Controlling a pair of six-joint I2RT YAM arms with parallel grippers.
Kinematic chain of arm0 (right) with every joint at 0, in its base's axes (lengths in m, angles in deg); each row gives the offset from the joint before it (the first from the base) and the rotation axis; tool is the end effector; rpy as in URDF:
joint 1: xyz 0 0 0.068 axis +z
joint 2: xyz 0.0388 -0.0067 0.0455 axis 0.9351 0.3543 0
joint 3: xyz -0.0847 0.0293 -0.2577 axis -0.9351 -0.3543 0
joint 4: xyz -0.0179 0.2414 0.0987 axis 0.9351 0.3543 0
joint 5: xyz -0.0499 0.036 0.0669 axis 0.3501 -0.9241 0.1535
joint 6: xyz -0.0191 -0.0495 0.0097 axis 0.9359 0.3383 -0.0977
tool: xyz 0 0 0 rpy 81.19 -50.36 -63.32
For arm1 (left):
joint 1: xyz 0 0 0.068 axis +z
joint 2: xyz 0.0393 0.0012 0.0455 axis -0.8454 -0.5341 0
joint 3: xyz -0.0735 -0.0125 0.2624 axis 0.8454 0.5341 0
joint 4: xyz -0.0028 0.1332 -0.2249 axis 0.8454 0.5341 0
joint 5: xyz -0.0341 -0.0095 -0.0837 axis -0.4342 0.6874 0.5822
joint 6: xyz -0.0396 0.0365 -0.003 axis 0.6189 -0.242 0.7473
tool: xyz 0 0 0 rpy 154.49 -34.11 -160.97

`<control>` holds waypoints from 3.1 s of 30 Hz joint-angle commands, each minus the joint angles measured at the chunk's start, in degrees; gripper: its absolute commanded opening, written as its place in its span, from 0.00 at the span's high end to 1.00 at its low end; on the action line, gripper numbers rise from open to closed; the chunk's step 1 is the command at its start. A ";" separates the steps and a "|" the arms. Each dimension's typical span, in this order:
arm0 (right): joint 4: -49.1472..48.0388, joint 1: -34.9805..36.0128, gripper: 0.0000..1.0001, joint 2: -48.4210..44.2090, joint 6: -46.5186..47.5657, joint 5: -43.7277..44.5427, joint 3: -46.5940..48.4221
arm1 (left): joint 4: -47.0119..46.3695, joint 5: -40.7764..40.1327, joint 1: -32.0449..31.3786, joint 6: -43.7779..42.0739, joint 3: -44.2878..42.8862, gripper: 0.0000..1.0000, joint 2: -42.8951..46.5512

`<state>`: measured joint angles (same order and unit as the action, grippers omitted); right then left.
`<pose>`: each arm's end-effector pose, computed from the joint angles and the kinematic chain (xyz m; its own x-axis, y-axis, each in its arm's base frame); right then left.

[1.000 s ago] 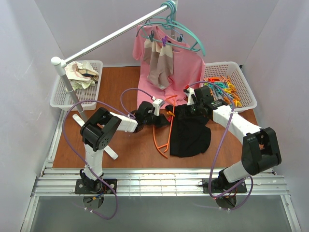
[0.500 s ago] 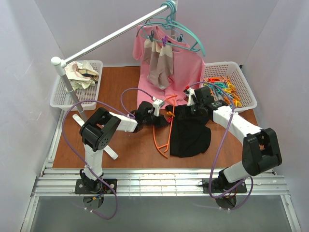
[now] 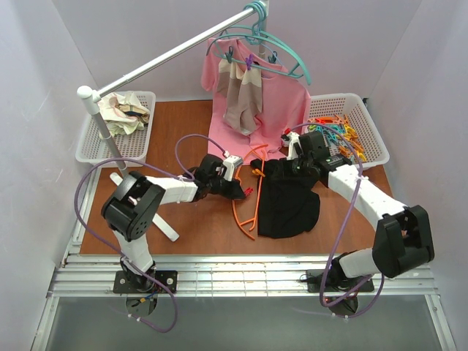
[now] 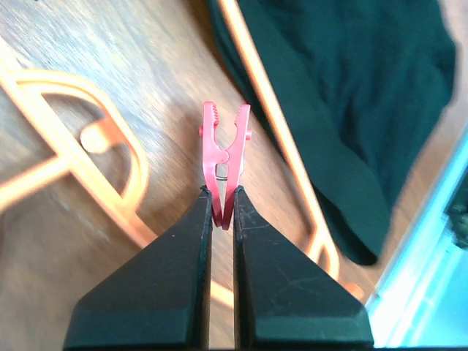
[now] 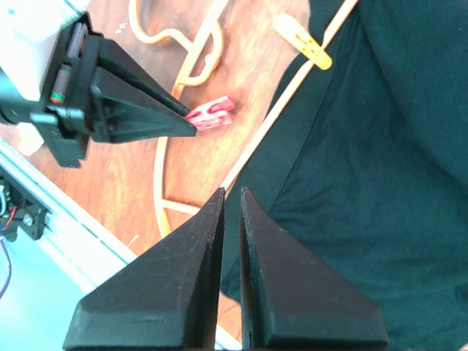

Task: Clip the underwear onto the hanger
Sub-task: Pick up the clamp at the center of the board.

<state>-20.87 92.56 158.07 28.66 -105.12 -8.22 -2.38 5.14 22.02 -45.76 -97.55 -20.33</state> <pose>0.2701 0.1301 0.2552 -0.7849 -0.1064 -0.6105 -0.4265 0.8074 0.4076 0.2755 -0.2188 0.1327 -0.7718 0.2649 -0.5780 0.5967 0.6157 -0.5146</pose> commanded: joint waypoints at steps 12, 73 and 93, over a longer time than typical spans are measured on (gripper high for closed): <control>2.33 -0.99 0.60 -15.92 -4.05 -28.05 -0.41 | 8.94 30.19 0.55 17.09 -7.97 0.98 19.71; -15.16 -1.07 0.99 -21.11 -21.64 -35.73 -4.19 | -0.90 30.74 -0.42 27.38 -9.30 0.36 27.70; -41.16 -0.90 0.99 -24.46 -40.35 -25.87 -7.79 | -15.32 -18.93 -11.75 40.65 -0.23 0.32 37.91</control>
<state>-54.13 91.45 133.46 -8.11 -130.54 -16.06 -17.92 -7.71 11.96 -6.53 -97.12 18.18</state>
